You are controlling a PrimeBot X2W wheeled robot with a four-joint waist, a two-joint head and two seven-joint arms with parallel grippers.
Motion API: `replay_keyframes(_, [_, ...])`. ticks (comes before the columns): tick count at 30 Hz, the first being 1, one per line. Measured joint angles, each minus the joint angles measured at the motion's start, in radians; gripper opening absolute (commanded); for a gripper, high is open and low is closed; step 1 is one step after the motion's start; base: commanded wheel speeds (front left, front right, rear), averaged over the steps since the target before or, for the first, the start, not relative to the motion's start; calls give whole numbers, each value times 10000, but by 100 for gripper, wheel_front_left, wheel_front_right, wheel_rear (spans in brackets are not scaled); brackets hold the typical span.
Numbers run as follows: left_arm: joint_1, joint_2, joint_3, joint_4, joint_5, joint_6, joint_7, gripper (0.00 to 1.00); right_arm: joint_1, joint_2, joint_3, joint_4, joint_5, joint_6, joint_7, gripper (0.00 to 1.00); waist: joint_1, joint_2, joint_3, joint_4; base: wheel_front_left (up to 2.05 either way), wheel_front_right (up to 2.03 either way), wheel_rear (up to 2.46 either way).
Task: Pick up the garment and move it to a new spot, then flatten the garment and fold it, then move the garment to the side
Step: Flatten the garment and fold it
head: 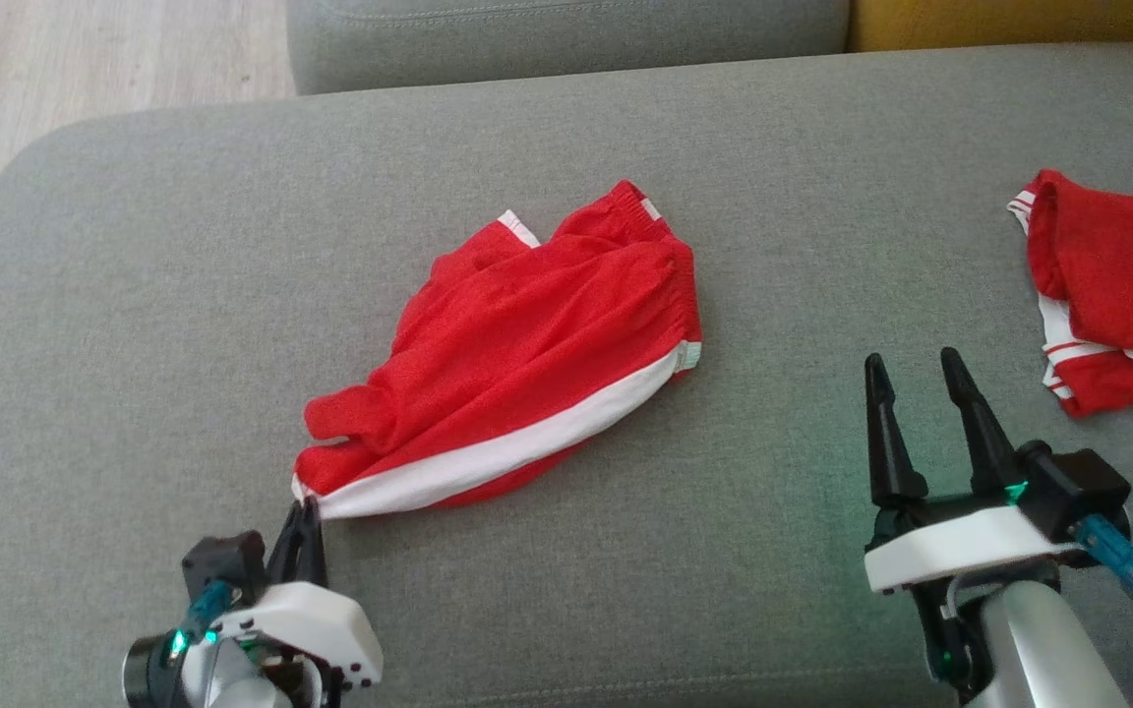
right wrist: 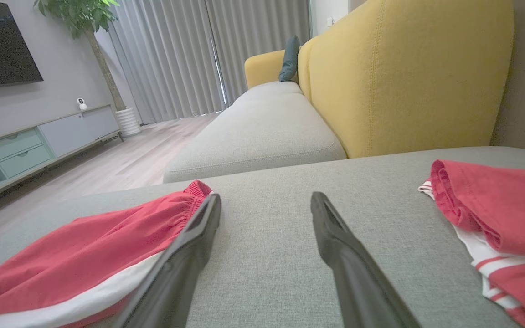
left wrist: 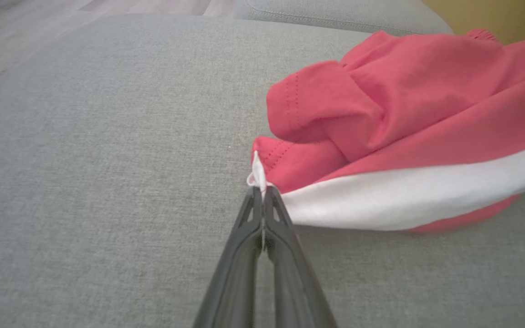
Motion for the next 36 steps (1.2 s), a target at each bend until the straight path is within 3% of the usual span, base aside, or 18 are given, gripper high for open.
replay_keyframes(6, [-119,33,25,476,-2,0,-2,0,-2,0,109,222,-46,0,0,100,0,0,28,-16,0,0,0])
replay_keyframes(7, [-162,27,27,562,-2,0,-2,4,-4,0,130,257,-46,0,0,100,0,0,23,-28,0,0,0])
replay_keyframes(9, [-244,-4,29,656,-2,-6,-4,48,-6,0,148,364,-46,0,0,100,0,0,6,-35,0,0,0])
replay_keyframes(10, [-294,-29,29,686,-2,-10,-38,100,-8,0,157,439,-46,0,0,100,0,0,-7,-25,0,0,0])
replay_keyframes(17, [-330,-75,332,184,52,-33,-77,100,-150,0,410,1135,-163,0,144,100,0,0,-91,302,0,0,0])
replay_keyframes(28, [-127,-326,278,-1279,520,-316,-86,100,-2037,-15,500,3797,-773,0,610,100,1,0,167,1287,0,0,0])
replay_keyframes(36, [-85,-387,255,-1806,677,-359,-88,100,-2991,-27,1066,5494,-215,0,571,100,1,0,566,2009,0,0,0])
